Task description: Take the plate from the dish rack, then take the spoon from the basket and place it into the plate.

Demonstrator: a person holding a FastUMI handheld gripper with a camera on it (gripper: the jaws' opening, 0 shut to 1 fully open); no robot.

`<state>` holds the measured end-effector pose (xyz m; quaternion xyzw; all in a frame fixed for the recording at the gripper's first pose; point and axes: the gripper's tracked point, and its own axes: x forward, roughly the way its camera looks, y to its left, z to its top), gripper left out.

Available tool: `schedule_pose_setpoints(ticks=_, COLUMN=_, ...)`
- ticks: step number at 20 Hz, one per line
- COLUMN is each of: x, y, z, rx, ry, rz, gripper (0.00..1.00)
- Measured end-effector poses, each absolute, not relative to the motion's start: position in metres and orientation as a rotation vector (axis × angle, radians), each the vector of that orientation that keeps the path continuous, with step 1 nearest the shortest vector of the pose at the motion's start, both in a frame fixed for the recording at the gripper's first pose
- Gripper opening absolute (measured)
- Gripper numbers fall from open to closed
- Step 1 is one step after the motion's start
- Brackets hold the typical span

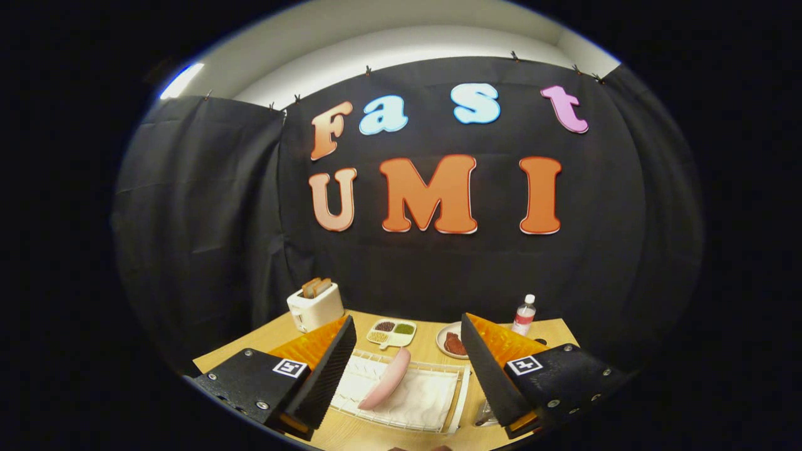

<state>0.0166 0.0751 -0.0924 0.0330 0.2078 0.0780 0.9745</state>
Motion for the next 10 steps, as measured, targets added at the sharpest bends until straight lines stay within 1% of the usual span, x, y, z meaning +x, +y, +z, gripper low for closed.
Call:
schedule_pose_setpoints(ticks=5, x=0.027, y=0.103, z=-0.133, rx=0.069, ry=0.619, rz=0.190, gripper=1.00)
schedule_pose_setpoints(ticks=10, x=0.041, y=0.113, z=-0.163, rx=0.089, ry=0.826, rz=0.174, gripper=0.99)
